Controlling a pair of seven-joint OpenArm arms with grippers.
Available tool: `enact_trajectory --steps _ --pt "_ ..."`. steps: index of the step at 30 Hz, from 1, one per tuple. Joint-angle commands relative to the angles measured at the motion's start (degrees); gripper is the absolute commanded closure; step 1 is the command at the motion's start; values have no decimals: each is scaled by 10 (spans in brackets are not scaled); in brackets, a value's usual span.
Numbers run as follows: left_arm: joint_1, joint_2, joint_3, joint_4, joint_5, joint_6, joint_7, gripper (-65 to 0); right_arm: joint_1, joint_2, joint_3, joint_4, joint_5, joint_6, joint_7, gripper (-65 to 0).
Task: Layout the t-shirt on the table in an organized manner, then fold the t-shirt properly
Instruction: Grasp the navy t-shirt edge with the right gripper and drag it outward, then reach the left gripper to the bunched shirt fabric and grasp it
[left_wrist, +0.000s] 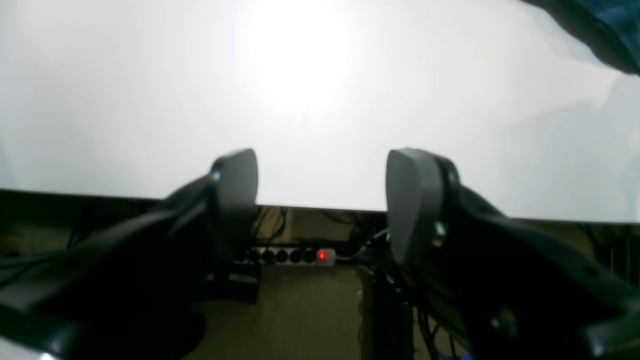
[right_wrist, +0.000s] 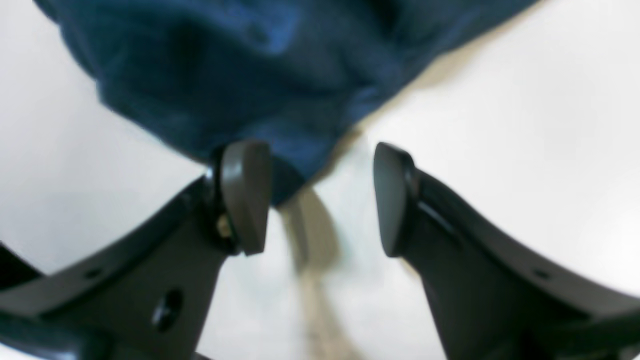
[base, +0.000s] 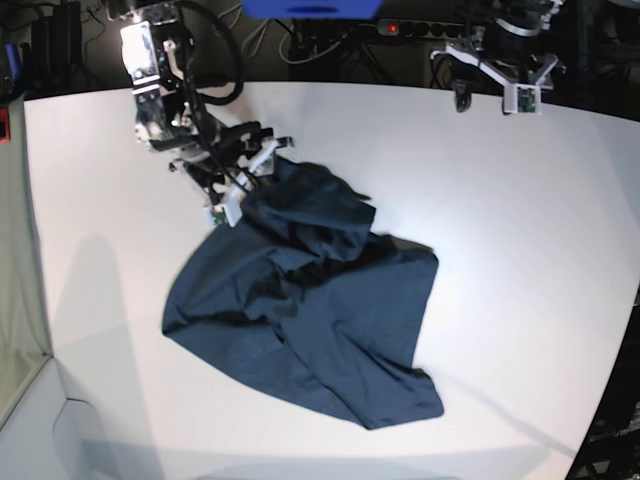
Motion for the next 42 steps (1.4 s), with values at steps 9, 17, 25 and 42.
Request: enact_trajectory --steps 9,17,25,42 --pt "-5 -3 -56 8 1 -1 -11 -394 0 -22 -52 -69 6 6 48 -315" --pt "-1 -3 -79 7 1 -1 -11 -394 -16 -19 -73 -55 6 4 65 -4" --pt "-22 -3 -80 7 1 -1 -11 -395 -114 23 43 162 6 6 65 0" --pt "-124 1 -79 7 1 -2 103 -397 -102 28 423 193 84 7 64 0"
